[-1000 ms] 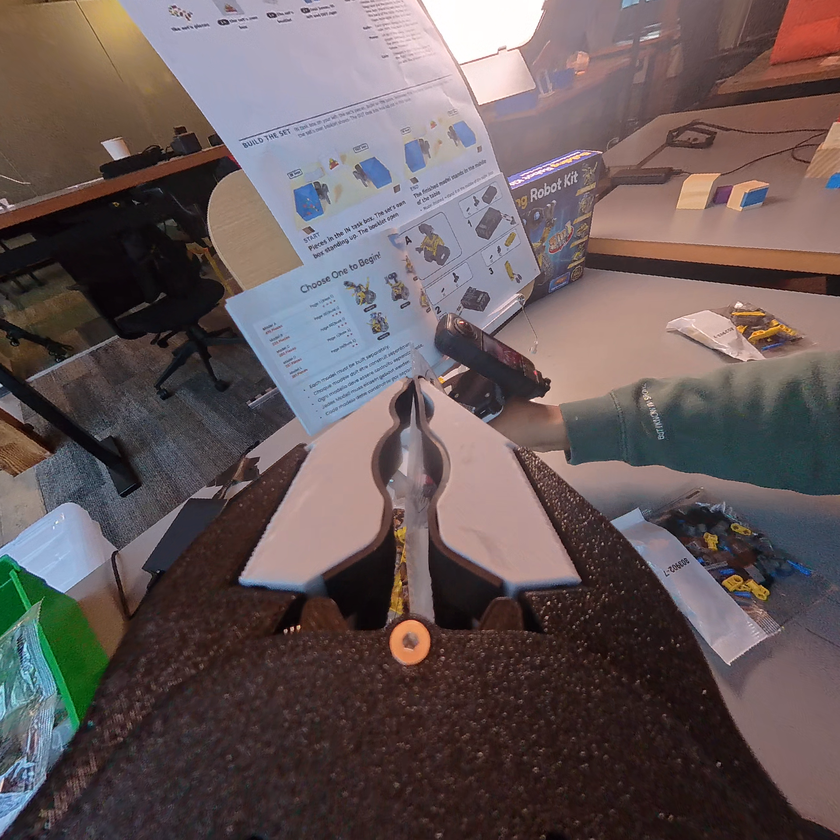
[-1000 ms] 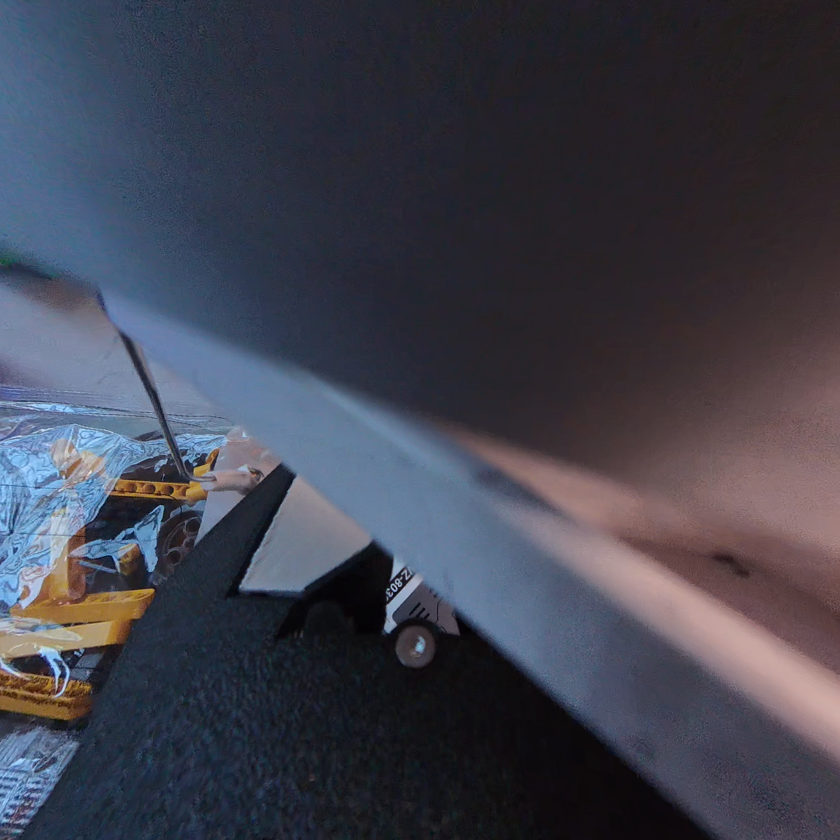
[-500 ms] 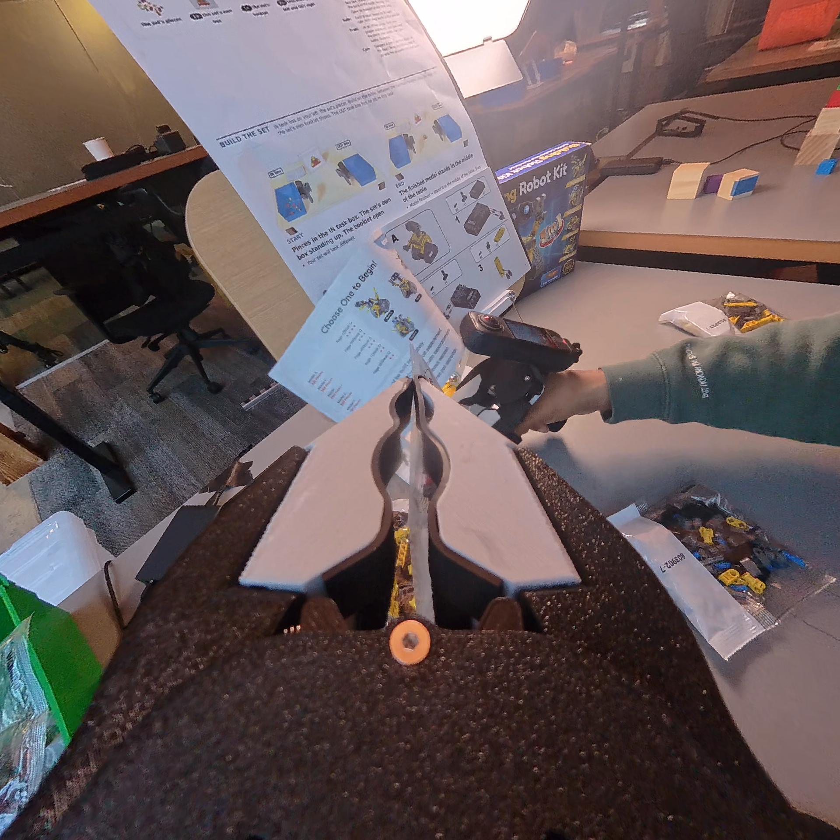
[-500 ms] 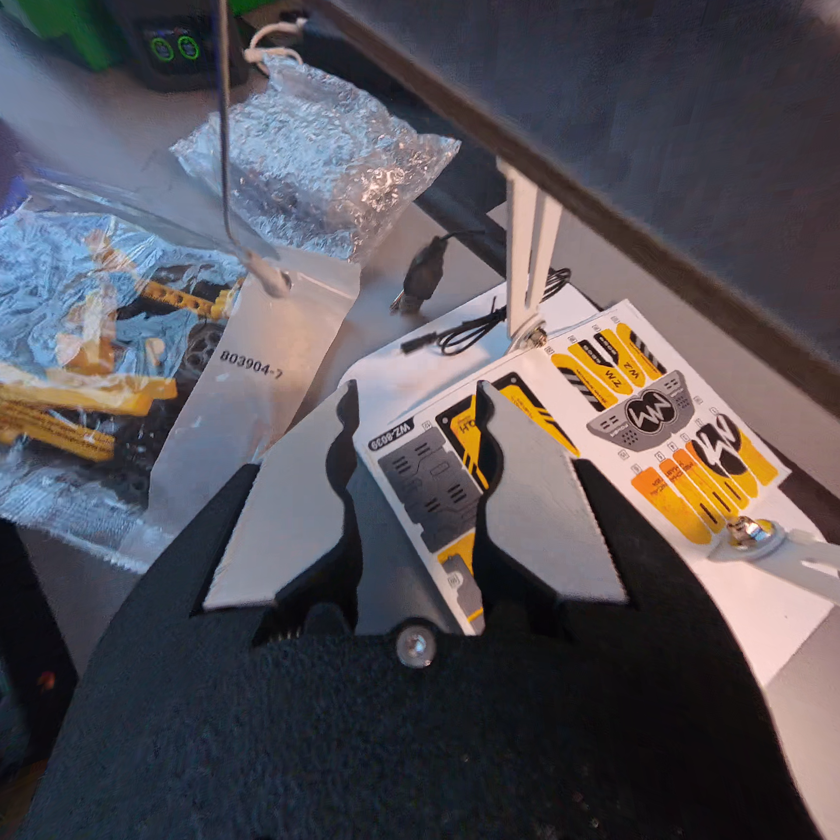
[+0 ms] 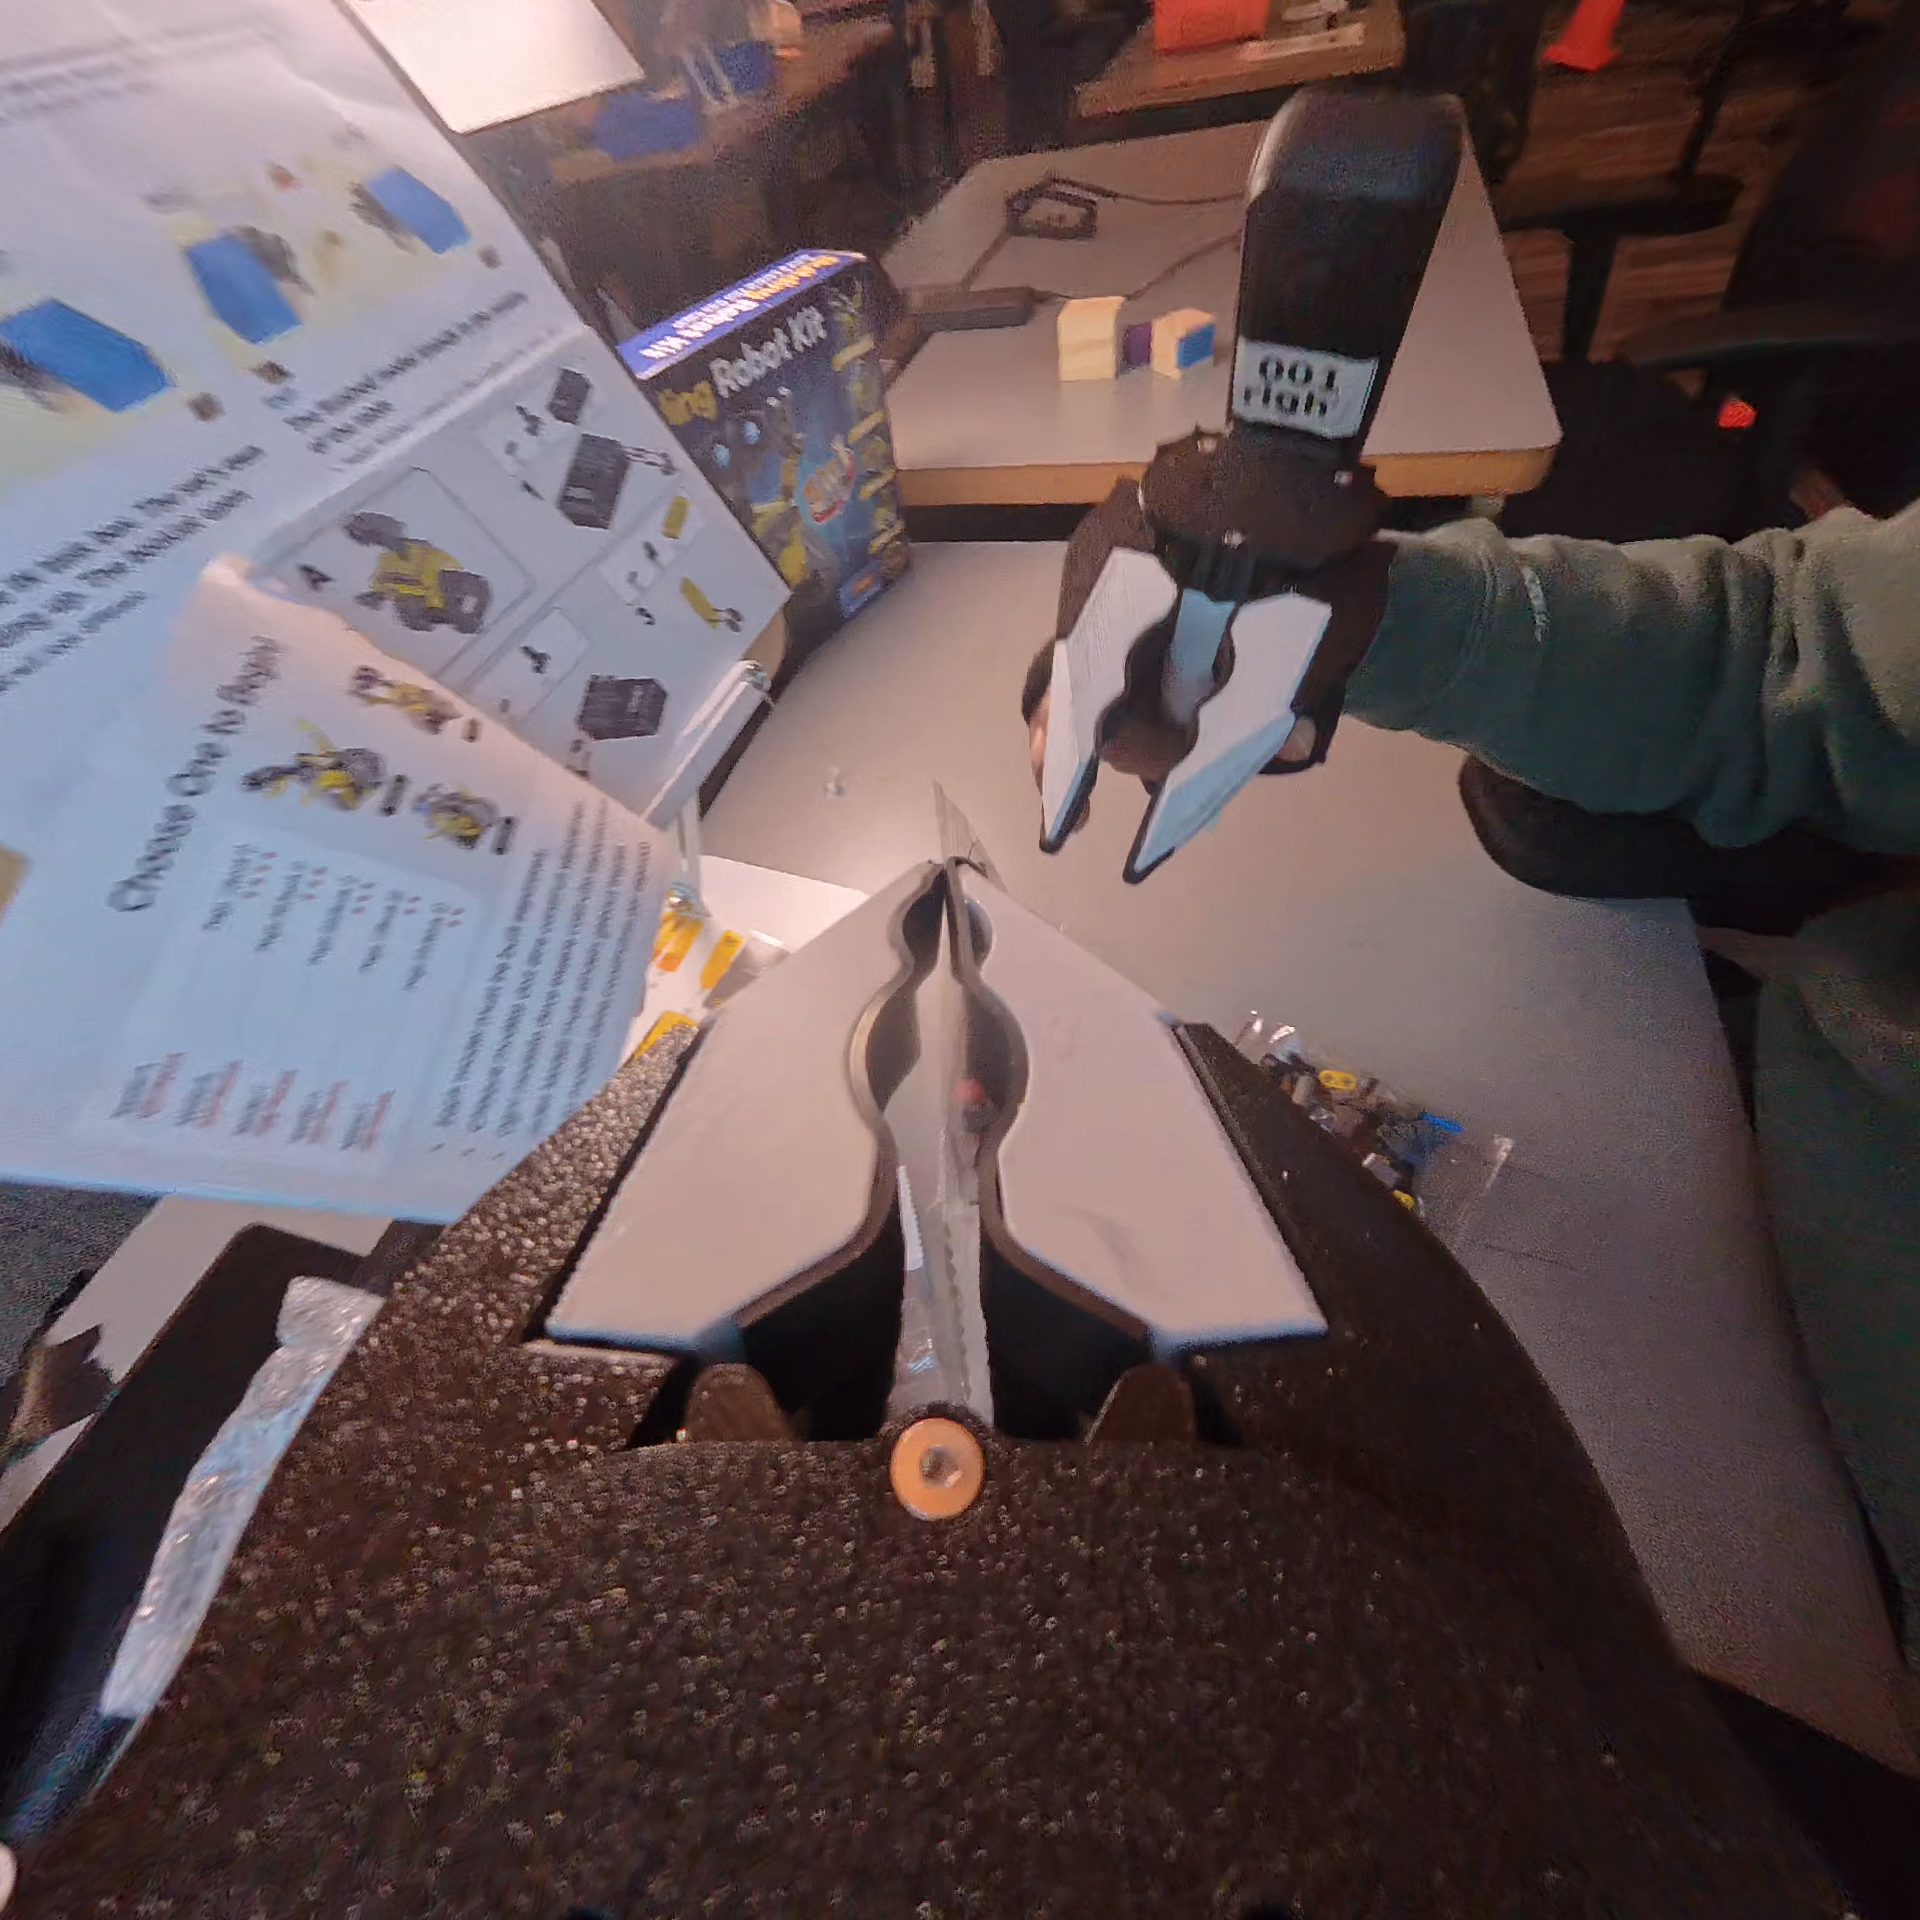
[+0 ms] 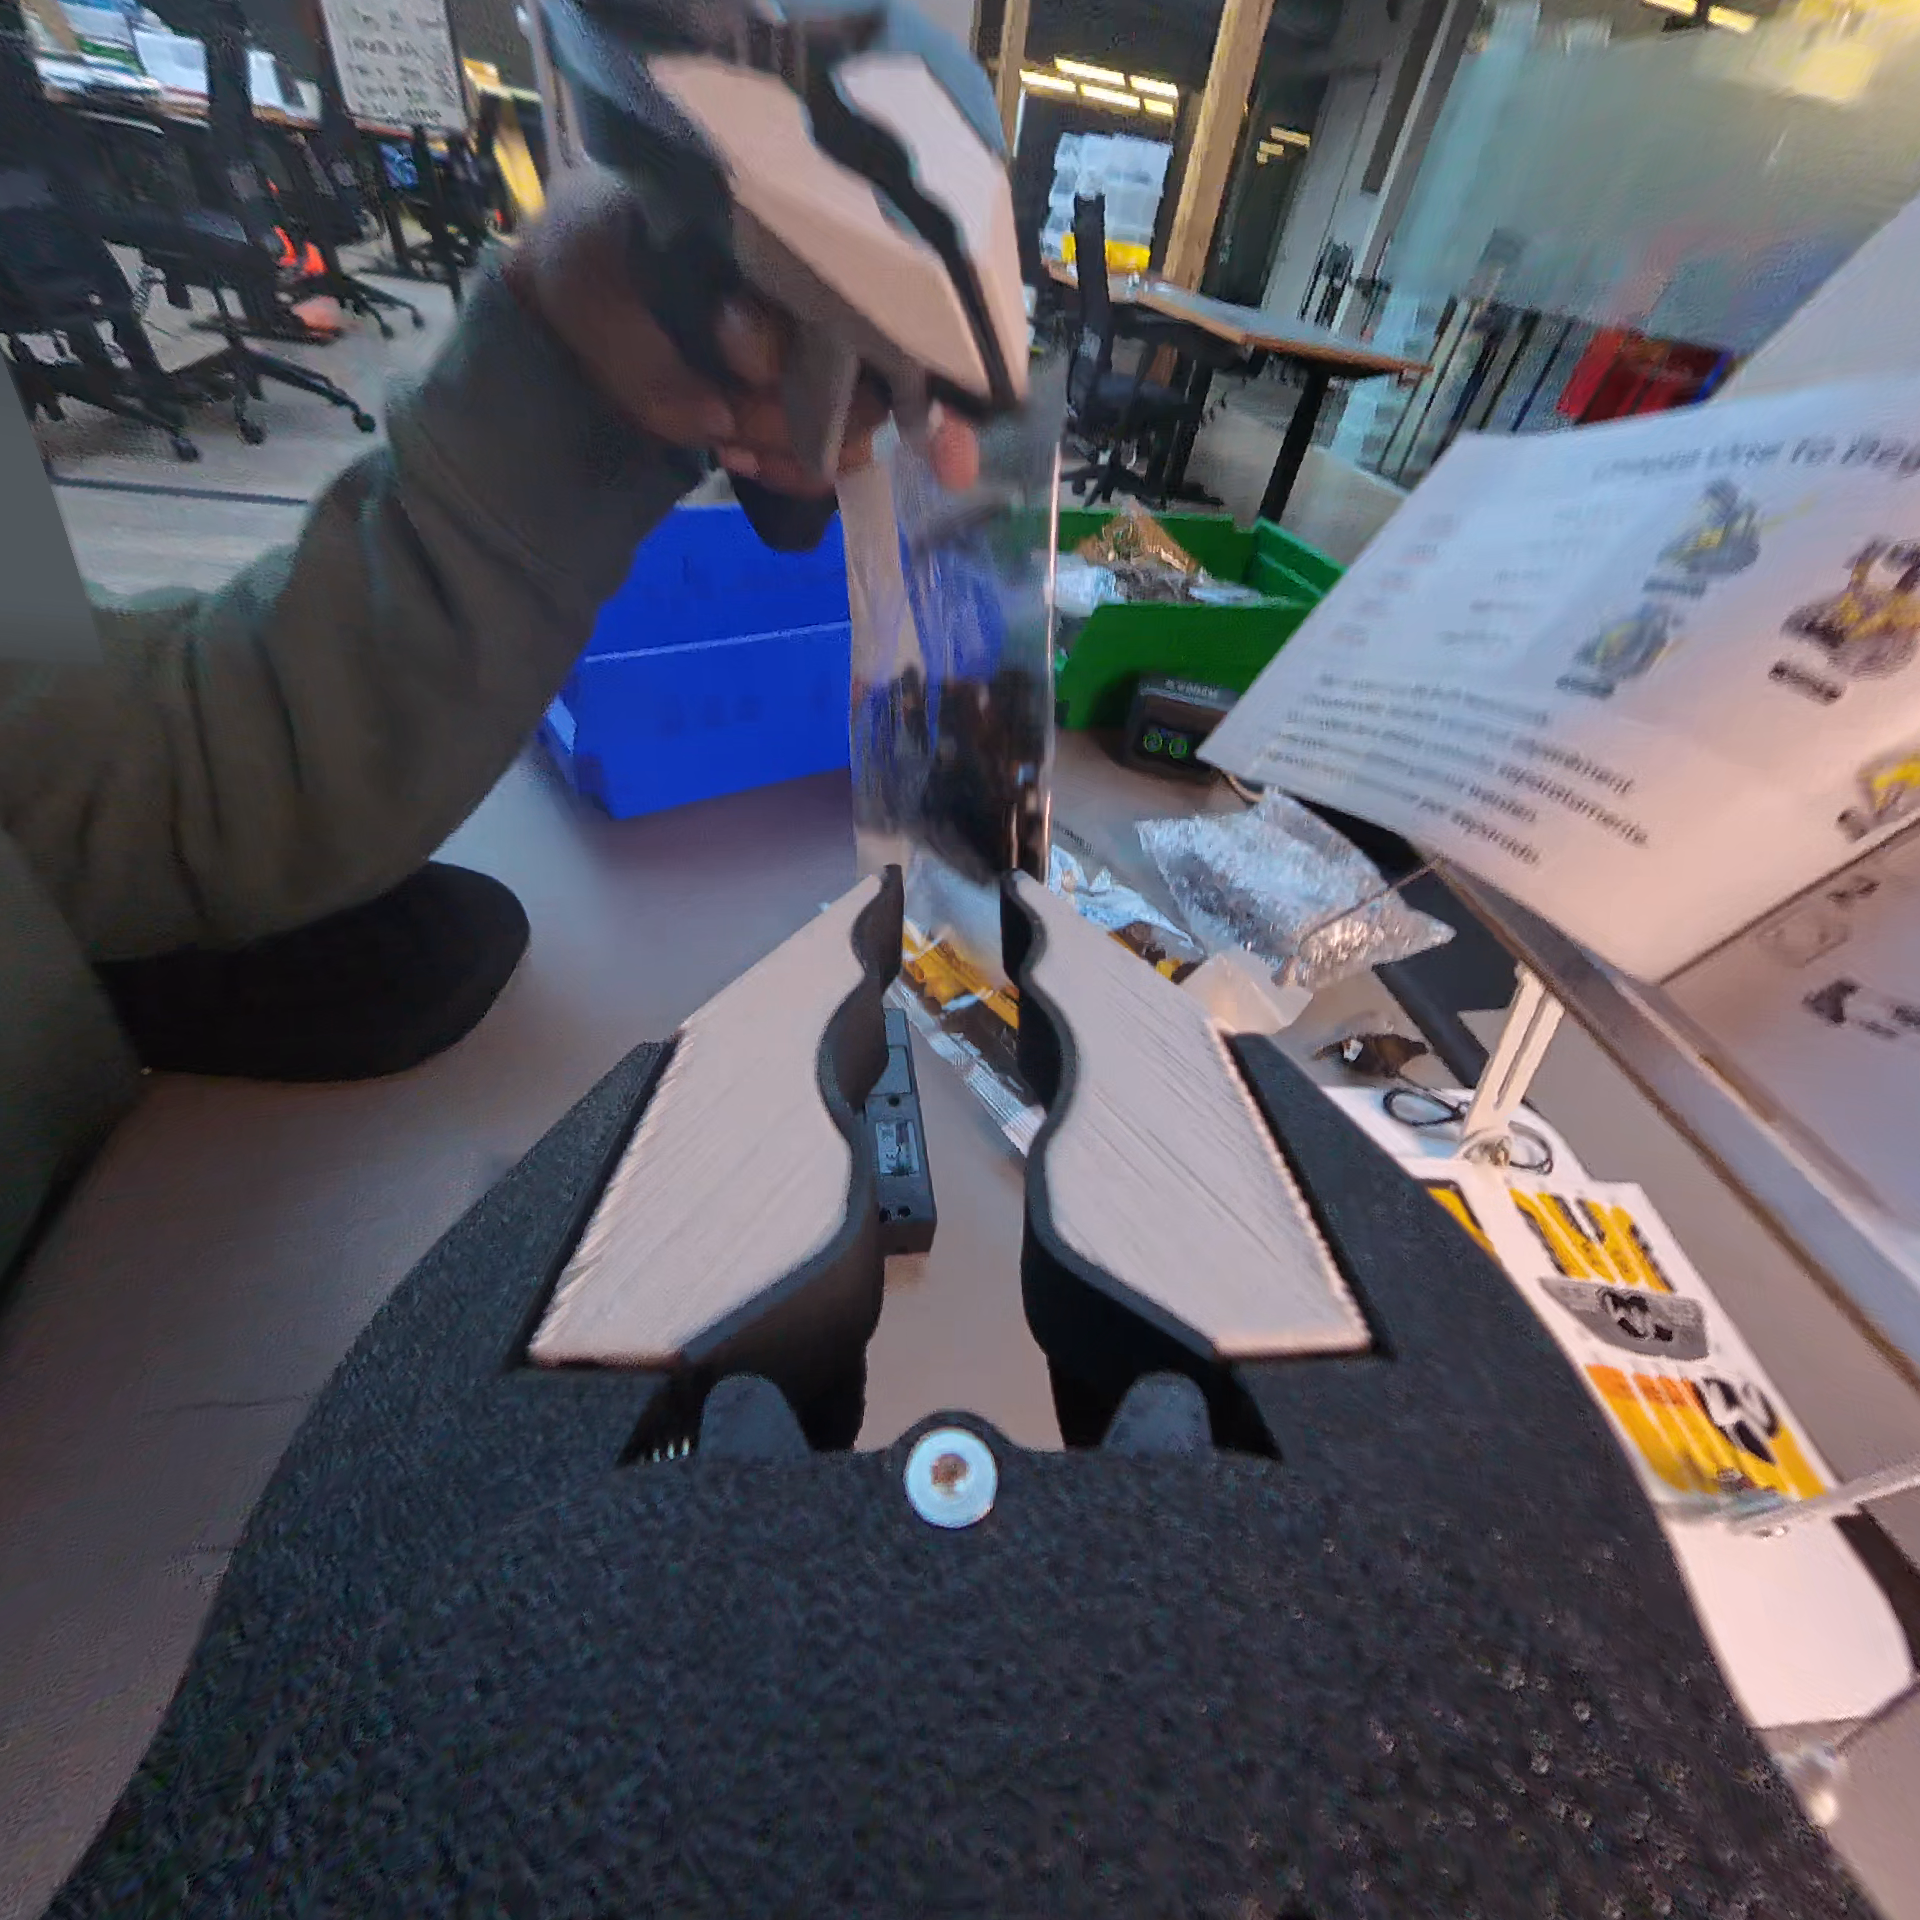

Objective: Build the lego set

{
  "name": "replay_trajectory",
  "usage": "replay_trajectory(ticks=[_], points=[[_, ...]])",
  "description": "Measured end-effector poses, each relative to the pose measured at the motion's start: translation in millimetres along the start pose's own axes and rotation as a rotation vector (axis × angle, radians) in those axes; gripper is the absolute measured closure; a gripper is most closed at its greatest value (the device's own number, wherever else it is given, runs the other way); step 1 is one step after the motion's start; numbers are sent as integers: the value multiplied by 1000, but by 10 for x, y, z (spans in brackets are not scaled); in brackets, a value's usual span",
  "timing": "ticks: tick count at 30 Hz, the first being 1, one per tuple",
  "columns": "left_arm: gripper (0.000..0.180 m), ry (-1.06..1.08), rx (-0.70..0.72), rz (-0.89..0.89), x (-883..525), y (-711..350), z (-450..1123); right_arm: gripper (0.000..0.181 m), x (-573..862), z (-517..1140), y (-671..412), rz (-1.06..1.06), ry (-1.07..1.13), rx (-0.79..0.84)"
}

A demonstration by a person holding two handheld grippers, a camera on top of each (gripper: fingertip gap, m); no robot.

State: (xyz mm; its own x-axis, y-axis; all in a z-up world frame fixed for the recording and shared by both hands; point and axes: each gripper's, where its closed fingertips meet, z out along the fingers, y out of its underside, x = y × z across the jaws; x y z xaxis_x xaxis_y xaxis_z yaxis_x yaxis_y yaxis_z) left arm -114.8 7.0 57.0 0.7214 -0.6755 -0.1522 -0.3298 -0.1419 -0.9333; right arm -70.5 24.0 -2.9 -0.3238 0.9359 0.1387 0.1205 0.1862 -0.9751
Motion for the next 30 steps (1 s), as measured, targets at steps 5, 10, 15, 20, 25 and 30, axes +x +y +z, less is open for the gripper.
replay_trajectory(ticks=[5, 10, 15, 20, 25, 30], points=[[180, 178, -94, 12, 376, 159, 500, 165, -136, -223, -295, -198, 43, -13], [180, 258, -183, 26, 581, 360, 839, 170, -106, -319, 22, -206, -1, -143], [180, 309, -238, 23, 658, 527, 994, 178, -98, -367, 284, -197, -51, -223], [180, 335, -268, 14, 668, 637, 1052, 178, -88, -367, 467, -183, -81, -281], [180, 355, -282, 8, 679, 696, 1080, 181, -114, -355, 539, -175, -108, -292], [180, 383, -272, 3, 702, 718, 1087, 181, -147, -353, 566, -157, -138, -286]])
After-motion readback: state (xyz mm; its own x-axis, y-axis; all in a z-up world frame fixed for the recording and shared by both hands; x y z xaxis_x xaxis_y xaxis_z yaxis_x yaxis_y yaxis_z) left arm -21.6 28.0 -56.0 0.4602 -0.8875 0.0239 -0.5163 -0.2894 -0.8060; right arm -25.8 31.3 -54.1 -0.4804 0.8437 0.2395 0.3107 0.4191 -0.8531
